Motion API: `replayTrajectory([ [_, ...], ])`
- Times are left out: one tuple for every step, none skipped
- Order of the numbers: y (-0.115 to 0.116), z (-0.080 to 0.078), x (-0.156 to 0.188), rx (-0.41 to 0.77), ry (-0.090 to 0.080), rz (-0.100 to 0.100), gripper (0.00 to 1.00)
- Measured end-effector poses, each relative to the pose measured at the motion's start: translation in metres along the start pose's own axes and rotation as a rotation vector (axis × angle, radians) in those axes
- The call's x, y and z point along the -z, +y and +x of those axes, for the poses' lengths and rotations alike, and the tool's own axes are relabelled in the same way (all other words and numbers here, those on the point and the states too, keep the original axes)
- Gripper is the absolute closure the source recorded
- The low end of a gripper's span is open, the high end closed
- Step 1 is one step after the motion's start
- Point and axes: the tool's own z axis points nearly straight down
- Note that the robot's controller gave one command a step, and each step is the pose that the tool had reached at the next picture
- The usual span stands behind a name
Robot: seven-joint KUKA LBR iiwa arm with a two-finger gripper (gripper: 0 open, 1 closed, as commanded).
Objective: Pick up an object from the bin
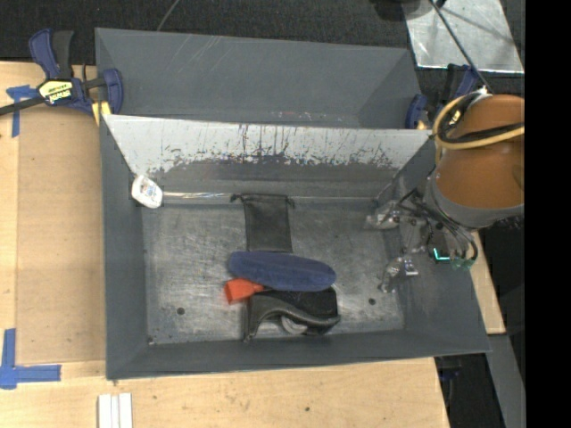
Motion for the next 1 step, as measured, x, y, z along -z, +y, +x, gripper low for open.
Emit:
replayTrajectory([
  [0.0753, 0.0007, -0.0869, -0.073, -0.015, 0.004, 0.0],
])
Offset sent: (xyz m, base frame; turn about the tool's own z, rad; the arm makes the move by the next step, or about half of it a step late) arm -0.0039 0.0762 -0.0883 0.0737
